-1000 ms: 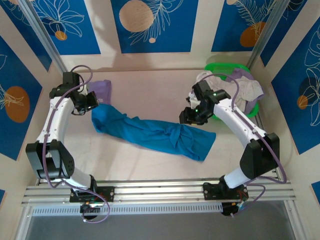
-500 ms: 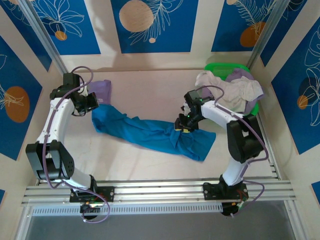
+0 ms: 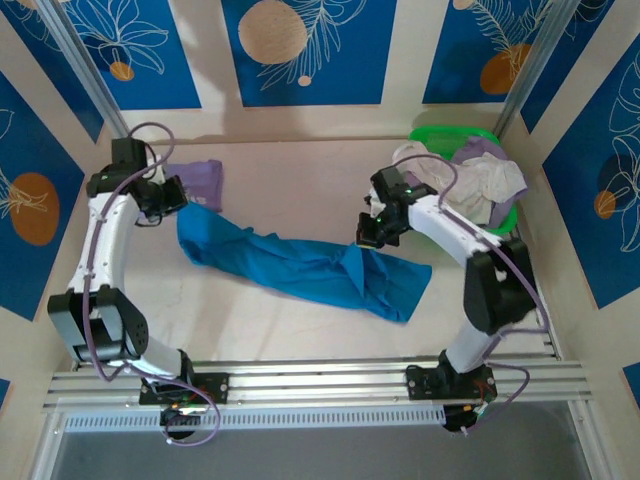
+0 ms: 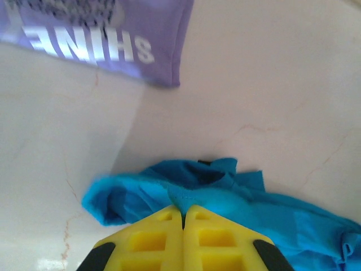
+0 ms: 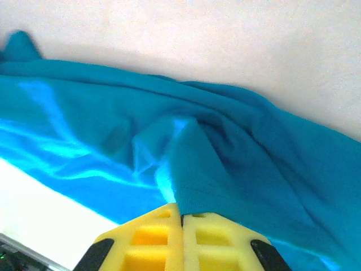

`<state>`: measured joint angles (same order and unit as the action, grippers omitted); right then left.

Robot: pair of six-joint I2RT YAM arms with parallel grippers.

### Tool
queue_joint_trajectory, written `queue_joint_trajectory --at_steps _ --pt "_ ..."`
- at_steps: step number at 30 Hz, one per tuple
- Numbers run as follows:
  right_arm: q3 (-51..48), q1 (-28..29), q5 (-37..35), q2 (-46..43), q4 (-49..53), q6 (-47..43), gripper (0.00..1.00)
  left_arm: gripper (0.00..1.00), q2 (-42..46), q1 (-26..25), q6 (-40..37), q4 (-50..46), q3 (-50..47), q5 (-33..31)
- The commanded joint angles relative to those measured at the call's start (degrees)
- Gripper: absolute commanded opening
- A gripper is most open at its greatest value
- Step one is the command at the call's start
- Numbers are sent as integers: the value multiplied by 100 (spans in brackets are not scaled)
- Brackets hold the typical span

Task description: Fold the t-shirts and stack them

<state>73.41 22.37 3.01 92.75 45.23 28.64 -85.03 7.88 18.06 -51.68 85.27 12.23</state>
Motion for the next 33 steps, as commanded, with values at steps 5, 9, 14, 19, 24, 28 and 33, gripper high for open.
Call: queue_joint_trajectory --at_steps 5,9,14,19,24,28,33 --pt "647 -108 -495 -2098 857 -77 0 0 888 172 685 252 949 568" --pt "1136 -145 -705 -2713 1083 -137 0 0 1178 179 1229 642 1237 753" --pt "1534 -117 -727 -3348 1047 -370 0 0 1319 171 1536 986 1926 772" --pt "1674 -192 -998 -3661 1325 -420 0 0 1251 193 1346 530 2850 358" --pt "1373 -493 -1124 -3826 1655 -292 0 0 1206 268 1132 128 2921 361" --pt "948 -911 -580 -4009 1454 -249 0 0 1242 284 1171 179 2477 573" --pt "1055 -1050 -334 -4061 1011 -444 0 0 1355 283 1620 914 1968 1188"
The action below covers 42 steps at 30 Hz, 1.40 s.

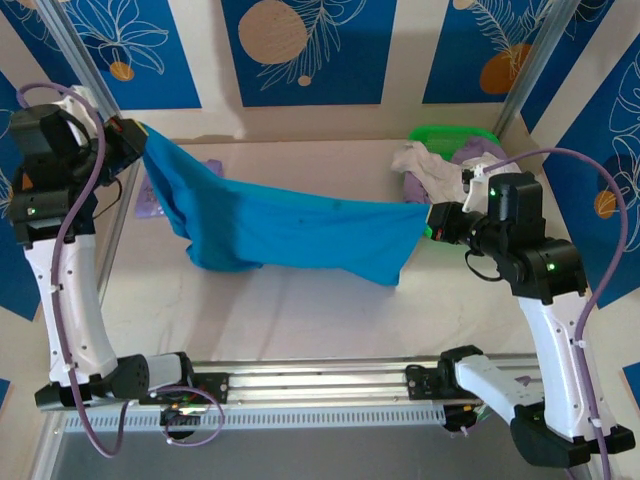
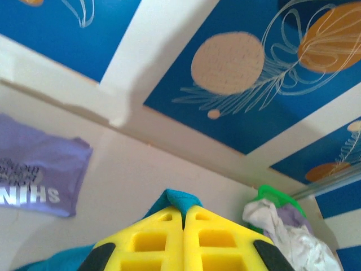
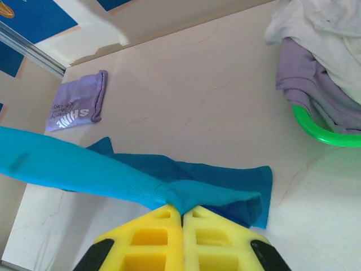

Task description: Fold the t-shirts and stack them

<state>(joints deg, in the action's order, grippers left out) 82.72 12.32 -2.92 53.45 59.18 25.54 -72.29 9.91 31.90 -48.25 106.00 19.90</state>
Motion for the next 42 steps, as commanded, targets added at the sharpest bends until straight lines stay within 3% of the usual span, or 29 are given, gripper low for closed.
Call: queue_joint_trajectory --at_steps 1,7,16,28,35,42 --pt "233 -39 236 -105 -449 -179 0 0 76 81 285 676 -93 472" --pt "859 -29 -1 -82 -938 -317 0 0 240 75 659 1402 54 575" --pt "1041 -1 -640 -617 -1886 -583 0 0 799 76 537 1617 186 184" --pt "1899 -30 -237 -890 -1547 -901 0 0 1307 78 122 1126 1150 -743" --pt "2511 -397 283 -885 -1380 -837 0 0 1560 78 -76 1120 1336 -1111" --pt "2117 -691 227 -724 -1166 -793 0 0 931 75 25 787 1259 -248"
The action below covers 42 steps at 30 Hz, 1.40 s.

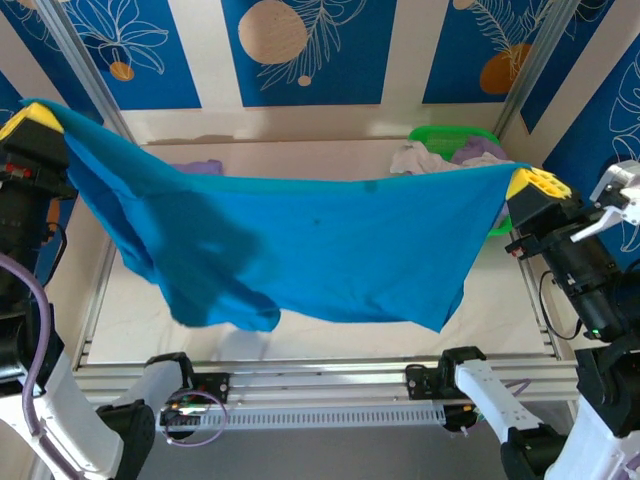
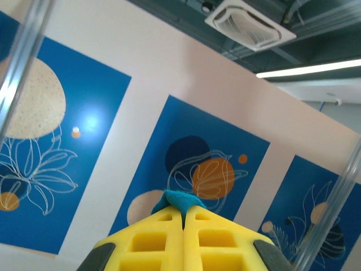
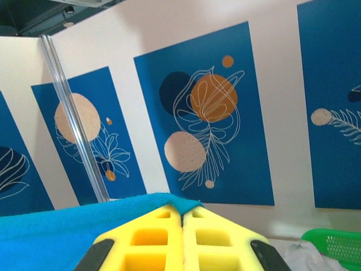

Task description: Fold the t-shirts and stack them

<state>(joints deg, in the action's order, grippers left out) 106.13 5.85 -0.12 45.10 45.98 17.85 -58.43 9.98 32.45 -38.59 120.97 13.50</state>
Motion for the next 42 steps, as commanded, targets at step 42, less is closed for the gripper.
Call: queue_joint_trajectory --at_steps 42 --pt "-672 -237 378 716 64 181 0 0 -1445 74 -792 -13 399 -233"
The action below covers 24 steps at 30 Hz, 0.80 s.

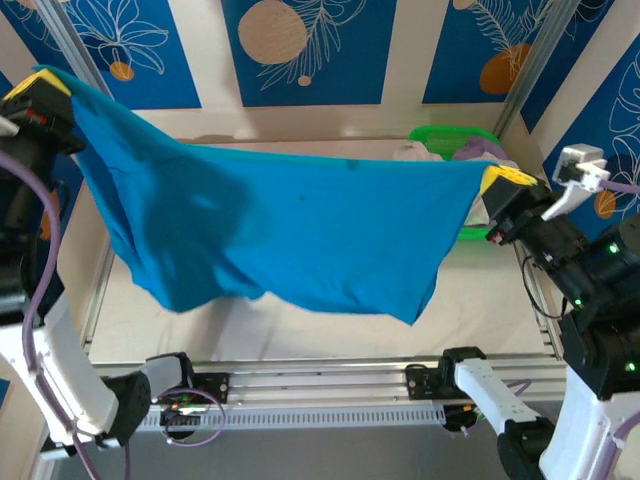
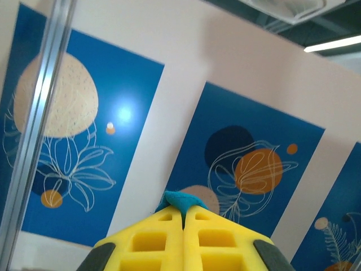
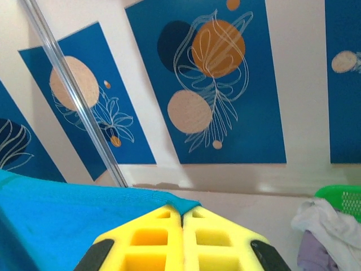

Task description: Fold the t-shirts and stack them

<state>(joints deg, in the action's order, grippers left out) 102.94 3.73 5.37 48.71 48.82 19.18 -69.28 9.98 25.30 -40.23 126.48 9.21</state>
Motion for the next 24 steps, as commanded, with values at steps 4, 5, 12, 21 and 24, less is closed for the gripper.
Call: queue_joint_trajectory --at_steps 4,5,12,21,24 --pt "-1115 159 -484 921 -733 -15 0 0 -763 47 37 932 -1266 371" --pt "-1274 238 -599 1139 -873 -79 0 0 -877 24 76 1190 -1622 377" --pt "-1399 210 -1001 3391 -1425 -414 0 0 -2545 -347 -55 2026 -2357 400" --pt "1471 -61 -1035 6436 205 -439 64 35 -5742 -436 88 604 307 1196" --pt "1426 34 -1113 6158 304 -516 71 49 -5744 -435 -45 307 522 1102"
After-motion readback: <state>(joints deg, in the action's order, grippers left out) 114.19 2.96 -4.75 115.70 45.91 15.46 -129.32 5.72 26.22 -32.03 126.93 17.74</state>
